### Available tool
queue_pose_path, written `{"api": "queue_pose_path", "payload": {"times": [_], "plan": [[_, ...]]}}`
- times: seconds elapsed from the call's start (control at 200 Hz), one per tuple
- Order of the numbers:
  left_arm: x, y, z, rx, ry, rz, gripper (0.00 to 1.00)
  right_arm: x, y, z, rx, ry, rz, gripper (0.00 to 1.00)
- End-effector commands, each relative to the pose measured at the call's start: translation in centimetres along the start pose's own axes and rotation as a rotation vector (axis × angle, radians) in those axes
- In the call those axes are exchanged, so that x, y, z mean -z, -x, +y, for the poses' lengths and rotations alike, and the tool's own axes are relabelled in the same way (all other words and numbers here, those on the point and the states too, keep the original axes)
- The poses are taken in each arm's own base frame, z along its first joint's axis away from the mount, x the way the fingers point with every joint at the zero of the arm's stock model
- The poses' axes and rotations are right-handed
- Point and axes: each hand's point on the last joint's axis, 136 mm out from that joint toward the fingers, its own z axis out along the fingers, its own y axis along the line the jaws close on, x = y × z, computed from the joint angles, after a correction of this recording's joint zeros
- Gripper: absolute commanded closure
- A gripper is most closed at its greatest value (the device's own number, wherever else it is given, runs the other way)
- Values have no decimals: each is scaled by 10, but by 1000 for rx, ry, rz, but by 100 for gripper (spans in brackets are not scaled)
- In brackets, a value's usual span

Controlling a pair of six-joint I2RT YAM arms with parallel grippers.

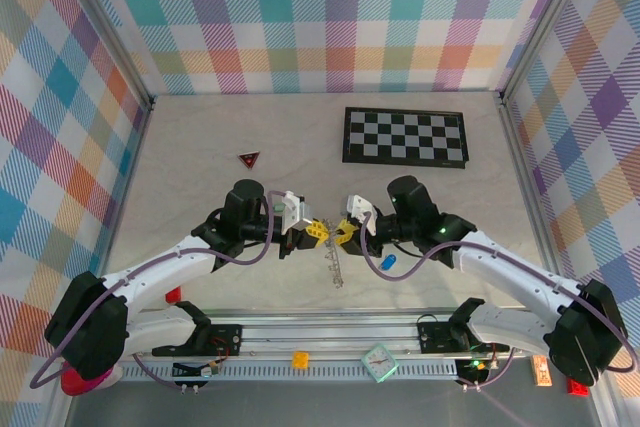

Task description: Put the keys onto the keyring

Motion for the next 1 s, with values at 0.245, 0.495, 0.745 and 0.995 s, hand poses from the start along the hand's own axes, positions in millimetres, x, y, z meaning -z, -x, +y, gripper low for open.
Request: {"api": "queue_pose_path", "payload": {"times": [0.245, 0.495, 0.745, 0.995], "plan": [[-2, 2, -4, -39, -25, -19, 100, -3, 7, 4, 19, 34, -39, 75], [-3, 1, -5, -35, -33, -19, 100, -8, 9, -2, 11, 22, -44, 77], [-4, 1, -1, -30, -15, -15, 100, -10, 12, 1, 7, 50, -53, 100], [14, -3, 16, 0, 188, 1, 54, -2, 10, -6, 24, 4, 48, 100]]}}
